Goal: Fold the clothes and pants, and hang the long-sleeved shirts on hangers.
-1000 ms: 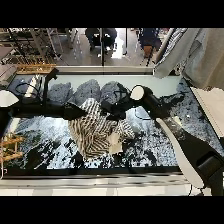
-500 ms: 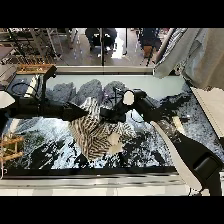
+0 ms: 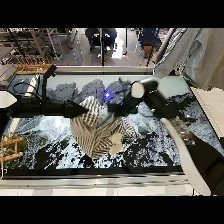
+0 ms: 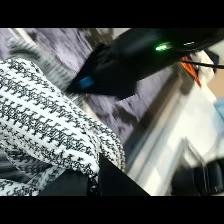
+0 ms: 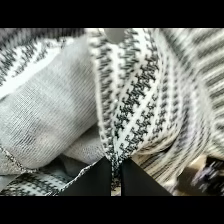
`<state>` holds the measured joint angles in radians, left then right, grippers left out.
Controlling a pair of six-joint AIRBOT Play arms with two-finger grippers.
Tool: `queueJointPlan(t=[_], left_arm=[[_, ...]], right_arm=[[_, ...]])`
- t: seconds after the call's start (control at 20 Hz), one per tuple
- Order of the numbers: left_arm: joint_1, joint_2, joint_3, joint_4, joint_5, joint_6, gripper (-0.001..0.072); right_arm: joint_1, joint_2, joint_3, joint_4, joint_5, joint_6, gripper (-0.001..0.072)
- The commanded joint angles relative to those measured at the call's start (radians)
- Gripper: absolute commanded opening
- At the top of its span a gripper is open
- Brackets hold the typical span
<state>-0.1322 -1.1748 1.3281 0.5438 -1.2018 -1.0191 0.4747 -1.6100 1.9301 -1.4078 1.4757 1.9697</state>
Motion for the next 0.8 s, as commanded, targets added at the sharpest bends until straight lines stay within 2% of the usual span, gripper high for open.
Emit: queueJointPlan(t=[0.0, 0.1, 0.15, 0.2, 0.25, 0.3, 0.35, 0.4, 0.45, 0.5, 0.6, 0.75], left_arm=[[0.016, -0.007, 0.018, -0.096, 0.29, -0.015, 0.0023], [0.05, -0.007, 0.1, -0.251, 0.437, 0.064, 0.0023], [0.077, -0.007, 0.164, -0.324, 0.452, 0.112, 0.0022], [0.104, -0.006, 0.227, -0.355, 0.448, 0.122, 0.0022], [0.129, 0.0, 0.28, -0.346, 0.429, 0.12, 0.0023], [0.145, 0.012, 0.296, -0.328, 0.382, 0.091, 0.0022], [0.147, 0.023, 0.283, -0.256, 0.294, 0.017, 0.0021], [0.129, 0.029, 0.252, -0.141, 0.203, -0.057, 0.0021], [0.078, 0.043, 0.179, -0.017, 0.163, -0.111, 0.0021], [0.023, 0.065, 0.079, 0.059, 0.189, -0.137, 0.0021], [-0.063, 0.097, -0.087, 0.062, 0.249, -0.135, 0.0023], [-0.116, 0.085, -0.181, 0.077, 0.27, -0.129, 0.0025]], right_arm=[[-0.042, 0.076, 0.171, -0.176, -0.358, -0.007, 0.004], [-0.042, 0.136, 0.157, -0.113, -0.991, -0.007, 0.004], [-0.039, 0.146, 0.157, -0.064, -1.223, -0.008, 0.0039], [-0.038, 0.154, 0.159, -0.012, -1.312, -0.008, 0.0039], [-0.038, 0.162, 0.16, 0.015, -1.239, -0.01, 0.0039], [-0.039, 0.166, 0.159, 0.017, -1.033, -0.042, 0.0039], [-0.044, 0.161, 0.154, 0.019, -0.777, -0.097, 0.0039], [-0.051, 0.155, 0.124, 0.022, -0.519, -0.161, 0.0038], [-0.063, 0.153, 0.087, 0.023, -0.335, -0.173, 0.0038], [-0.073, 0.154, 0.054, 0.021, -0.242, -0.174, 0.0038], [-0.076, 0.154, 0.045, 0.017, -0.257, -0.209, 0.0039], [-0.075, 0.145, 0.048, 0.032, -0.261, -0.263, 0.0038]])
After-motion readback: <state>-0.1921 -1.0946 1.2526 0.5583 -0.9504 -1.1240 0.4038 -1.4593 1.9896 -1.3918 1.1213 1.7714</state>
